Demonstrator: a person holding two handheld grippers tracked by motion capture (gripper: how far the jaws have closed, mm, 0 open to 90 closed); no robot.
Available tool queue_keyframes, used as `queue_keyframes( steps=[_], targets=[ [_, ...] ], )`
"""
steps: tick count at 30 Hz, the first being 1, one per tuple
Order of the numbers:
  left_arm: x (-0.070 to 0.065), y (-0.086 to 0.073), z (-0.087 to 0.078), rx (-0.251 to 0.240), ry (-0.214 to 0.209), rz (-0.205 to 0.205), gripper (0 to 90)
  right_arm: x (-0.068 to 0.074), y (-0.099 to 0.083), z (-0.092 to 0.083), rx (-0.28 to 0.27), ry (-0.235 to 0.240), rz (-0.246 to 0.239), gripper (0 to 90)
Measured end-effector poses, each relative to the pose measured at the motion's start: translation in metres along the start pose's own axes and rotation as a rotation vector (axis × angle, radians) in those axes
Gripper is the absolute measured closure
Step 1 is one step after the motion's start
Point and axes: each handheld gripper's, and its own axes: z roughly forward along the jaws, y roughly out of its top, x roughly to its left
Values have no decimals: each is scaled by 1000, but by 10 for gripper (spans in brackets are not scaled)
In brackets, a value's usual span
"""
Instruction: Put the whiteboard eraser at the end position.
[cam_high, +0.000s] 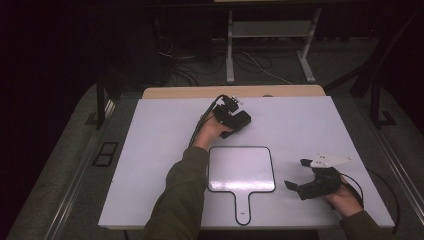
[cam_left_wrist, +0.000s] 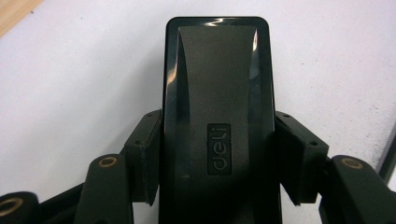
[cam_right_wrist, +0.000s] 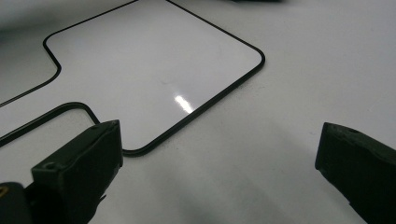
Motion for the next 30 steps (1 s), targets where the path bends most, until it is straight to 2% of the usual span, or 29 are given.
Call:
queue_keyframes(
  steps=[7, 16, 17, 18, 20, 24, 26, 27, 30],
  targets=[
    [1, -1, 3, -13, -6, -17, 386, 0, 0, 0, -1, -1, -2, 0],
    [0, -1, 2, -72, -11, -31, 340, 0, 0, 1, 1, 3, 0, 0],
    [1, 0, 0, -65, -21, -29, 334, 1, 0, 1, 1, 5, 2, 0],
    [1, 0, -1, -82, -25, -32, 330, 1, 0, 1, 0, 5, 2, 0],
    [0, 0, -3, -85, -26, -24, 331, 1, 0, 1, 0, 7, 2, 0],
    [0, 0, -8, -123, -17, -24, 311, 0, 0, 3, -11, 26, 14, 0],
    [1, 0, -12, -121, -3, -14, 277, -1, -1, 4, -6, 28, 12, 0],
    [0, 0, -14, -131, -3, -28, 271, -1, -1, 5, -4, 29, 8, 0],
    [1, -3, -18, -155, 0, -30, 242, -1, -3, 6, 6, 36, 5, 0]
  ],
)
